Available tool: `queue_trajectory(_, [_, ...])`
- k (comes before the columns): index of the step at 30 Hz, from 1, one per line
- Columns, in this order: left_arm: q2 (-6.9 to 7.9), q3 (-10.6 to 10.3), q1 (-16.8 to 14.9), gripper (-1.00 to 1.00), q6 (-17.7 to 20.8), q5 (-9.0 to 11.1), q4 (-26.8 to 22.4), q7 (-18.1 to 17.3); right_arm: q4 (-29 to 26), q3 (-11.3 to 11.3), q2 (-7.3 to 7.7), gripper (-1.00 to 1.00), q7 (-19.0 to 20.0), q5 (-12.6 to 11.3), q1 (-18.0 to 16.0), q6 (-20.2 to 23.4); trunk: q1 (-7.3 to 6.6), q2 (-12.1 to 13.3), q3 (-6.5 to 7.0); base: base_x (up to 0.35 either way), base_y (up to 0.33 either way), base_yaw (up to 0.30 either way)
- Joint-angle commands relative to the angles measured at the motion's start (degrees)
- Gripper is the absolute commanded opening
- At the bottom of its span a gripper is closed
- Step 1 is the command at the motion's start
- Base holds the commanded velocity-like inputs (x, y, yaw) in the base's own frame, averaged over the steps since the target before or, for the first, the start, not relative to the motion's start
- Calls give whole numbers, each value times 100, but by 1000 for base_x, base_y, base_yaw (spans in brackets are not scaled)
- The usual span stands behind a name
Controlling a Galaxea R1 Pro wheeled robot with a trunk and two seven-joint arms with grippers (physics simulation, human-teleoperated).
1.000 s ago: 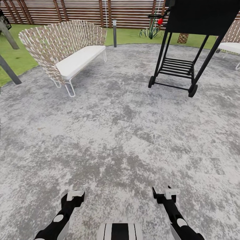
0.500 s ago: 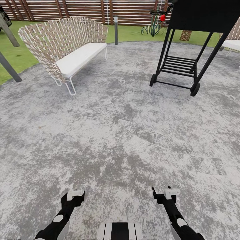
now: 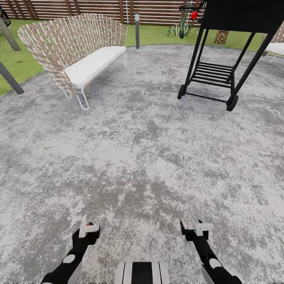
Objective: In the garden, pick up the pesticide atomizer on the floor and spray pesticide onto both trees until each tree trunk is fully covered.
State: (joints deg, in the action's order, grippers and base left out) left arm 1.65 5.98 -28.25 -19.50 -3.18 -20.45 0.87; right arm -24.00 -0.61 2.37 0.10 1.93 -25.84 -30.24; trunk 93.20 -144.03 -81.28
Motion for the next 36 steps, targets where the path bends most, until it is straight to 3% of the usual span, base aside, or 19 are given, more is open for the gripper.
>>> queue_trajectory(1, [-1,0,1,100,-1,1,-1,0,0,0,-3,100,3,0,0,0,2,-2,-30,0,0,0])
queue_trajectory(36, [-25,0,-5,100,-2,2,5,0,-7,0,-3,100,7,0,0,0,2,-2,-54,28,-17,49])
